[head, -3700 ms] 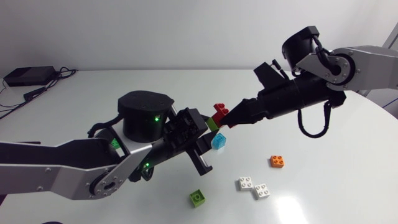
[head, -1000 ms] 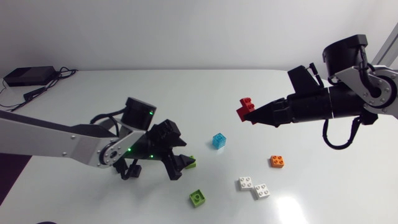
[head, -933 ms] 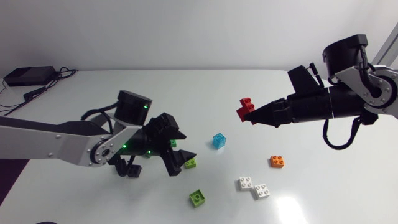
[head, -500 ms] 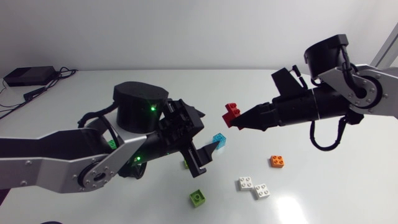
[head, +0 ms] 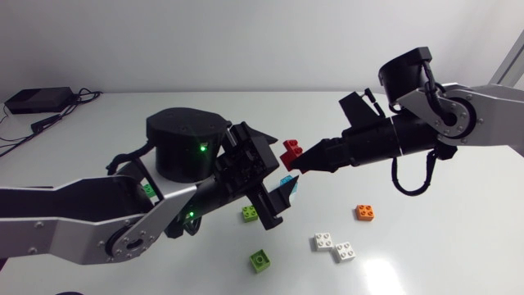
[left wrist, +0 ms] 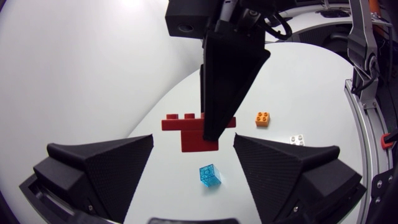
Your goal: Separate the duplo bricks
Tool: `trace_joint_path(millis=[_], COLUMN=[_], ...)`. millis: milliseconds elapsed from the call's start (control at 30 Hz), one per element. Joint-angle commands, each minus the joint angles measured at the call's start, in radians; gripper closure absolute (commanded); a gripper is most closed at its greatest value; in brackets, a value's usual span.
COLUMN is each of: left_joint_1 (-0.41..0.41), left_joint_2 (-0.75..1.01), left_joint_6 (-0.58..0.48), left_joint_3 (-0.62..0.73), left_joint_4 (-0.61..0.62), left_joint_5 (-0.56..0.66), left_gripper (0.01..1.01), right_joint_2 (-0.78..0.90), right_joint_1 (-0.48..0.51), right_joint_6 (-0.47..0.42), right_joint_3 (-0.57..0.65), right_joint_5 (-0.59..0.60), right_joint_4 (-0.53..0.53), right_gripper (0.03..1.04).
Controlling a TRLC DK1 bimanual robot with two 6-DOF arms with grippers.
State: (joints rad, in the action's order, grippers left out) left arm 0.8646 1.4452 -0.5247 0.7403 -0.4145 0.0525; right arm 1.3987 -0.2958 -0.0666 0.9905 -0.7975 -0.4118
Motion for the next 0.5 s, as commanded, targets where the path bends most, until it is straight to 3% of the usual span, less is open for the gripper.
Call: trace_joint_path(millis=[0, 233, 467], left_joint_1=[0.007, 0.028, 0.036], left_joint_2=[0.034, 0.069, 0.081], left_joint_6=[-0.011, -0.009, -0.009], left_joint_3=[-0.007, -0.004, -0.005], left_joint_4=[-0.021, -0.058, -0.083], left_joint_5=[0.009, 0.026, 0.043], left_gripper=[0.18, 0.356, 0.454], right_joint_2=[0.019, 0.01, 0.011], right_joint_1=[-0.009, -0.011, -0.014], right_joint_6=[0.022, 0.022, 0.022], right_joint_3=[0.02, 0.017, 0.014], right_joint_5=[-0.009, -0.009, -0.011], right_joint_4=[0.01, 0.01, 0.011], right_gripper=[0.82, 0.82, 0.82])
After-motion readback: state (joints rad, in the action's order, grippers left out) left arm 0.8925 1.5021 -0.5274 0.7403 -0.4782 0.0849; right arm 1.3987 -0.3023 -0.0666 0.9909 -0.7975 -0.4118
